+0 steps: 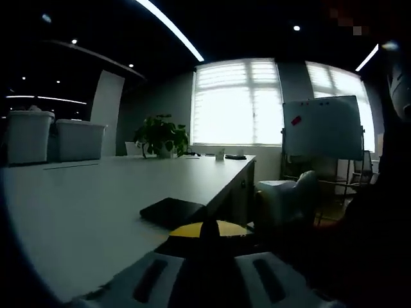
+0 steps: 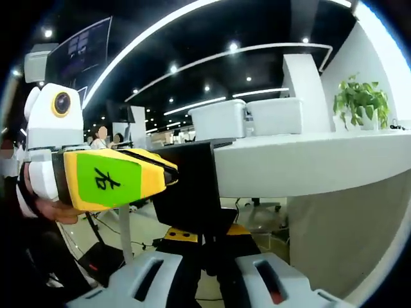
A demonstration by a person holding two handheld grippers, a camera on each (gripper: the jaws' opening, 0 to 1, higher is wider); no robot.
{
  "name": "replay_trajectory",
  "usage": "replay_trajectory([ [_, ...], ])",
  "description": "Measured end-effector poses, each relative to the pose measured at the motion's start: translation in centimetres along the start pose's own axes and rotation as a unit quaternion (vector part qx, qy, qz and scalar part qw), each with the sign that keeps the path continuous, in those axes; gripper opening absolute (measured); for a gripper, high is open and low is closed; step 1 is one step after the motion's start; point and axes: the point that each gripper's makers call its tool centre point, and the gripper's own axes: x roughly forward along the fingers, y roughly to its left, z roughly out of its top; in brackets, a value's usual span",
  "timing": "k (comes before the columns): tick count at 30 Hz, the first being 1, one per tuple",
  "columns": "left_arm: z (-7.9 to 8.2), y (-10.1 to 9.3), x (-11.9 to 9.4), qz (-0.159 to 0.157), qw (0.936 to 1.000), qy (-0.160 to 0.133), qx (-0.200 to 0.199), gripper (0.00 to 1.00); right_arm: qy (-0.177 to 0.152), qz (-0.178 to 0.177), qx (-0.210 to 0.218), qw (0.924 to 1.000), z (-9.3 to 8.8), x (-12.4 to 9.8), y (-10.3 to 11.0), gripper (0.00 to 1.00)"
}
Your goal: Clamp the fixed fixture on the desktop, loosen the retaining clip, secure it to the edge of the desk, and tighten the retaining clip.
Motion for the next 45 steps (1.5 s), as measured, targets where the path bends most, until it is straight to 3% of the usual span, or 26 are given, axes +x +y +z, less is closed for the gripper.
replay_trajectory([
  [1, 0.1, -0.2, 0.1, -0.01, 0.9998, -0.001, 0.016, 0.02, 0.0, -0.001, -0.001, 1.0, 0.0, 0.0, -0.1, 0.08],
  [4, -0.1, -0.4, 0.4, -0.001, 0.9998, -0.002, 0.019, 0.02, -0.001, -0.006, -0.001, 1.0, 0.0, 0.1, -0.3, 0.1],
  [7, 0.0, -0.3, 0.5, -0.012, 0.9999, -0.005, 0.0, 0.01, 0.0, -0.016, -0.013, 0.9998, -0.3, 0.0, -0.5, 0.22],
  [10, 0.1, -0.4, 0.4, -0.02, 0.9998, -0.003, 0.003, 0.01, 0.007, -0.07, -0.018, 0.9973, -1.2, -1.2, -2.1, 0.25],
  [11, 0.1, -0.4, 0.4, -0.024, 0.9997, -0.003, 0.003, 0.01, -0.013, -0.083, -0.005, 0.9965, -1.0, -1.4, -2.2, 0.27],
  [12, 0.1, -0.4, 0.4, -0.028, 0.9996, -0.004, 0.001, 0.01, -0.008, -0.089, -0.016, 0.9958, -1.4, -1.9, -1.9, 0.29],
  [13, 0.2, -0.4, 0.4, -0.028, 0.9996, -0.008, -0.002, 0.01, -0.02, -0.124, -0.051, 0.9908, -0.9, -2.2, -2.3, 0.31],
  [14, 0.2, -0.5, 0.4, -0.029, 0.9996, -0.009, -0.003, 0.01, -0.022, -0.137, -0.076, 0.9874, -0.7, -2.3, -2.1, 0.32],
  [16, 0.2, -0.5, 0.3, -0.03, 0.9995, -0.01, -0.001, 0.01, -0.022, -0.163, -0.086, 0.9827, -0.5, -2.4, -2.0, 0.35],
  [19, 0.3, -0.6, 0.2, -0.031, 0.9993, -0.016, -0.01, 0.01, -0.028, -0.168, -0.072, 0.9827, -0.8, -2.2, -1.3, 0.36],
  [23, 0.4, -0.8, 0.1, -0.031, 0.9993, -0.018, -0.012, 0.01, -0.009, -0.187, -0.055, 0.9808, -2.8, -1.8, -1.0, 0.41],
  [26, 0.4, -0.9, 0.0, -0.031, 0.9993, -0.019, -0.011, 0.01, 0.005, -0.215, -0.042, 0.9758, -3.5, -1.4, -1.6, 0.35],
  [39, 0.2, -1.1, -0.1, -0.027, 0.9995, -0.001, 0.015, 0.01, 0.014, -0.199, -0.09, 0.9758, -3.9, -0.2, -1.2, 0.25],
  [45, 0.0, -0.9, 0.1, -0.015, 0.9997, 0.007, 0.019, 0.01, 0.019, -0.123, -0.102, 0.987, -3.9, 0.0, -0.8, 0.24],
])
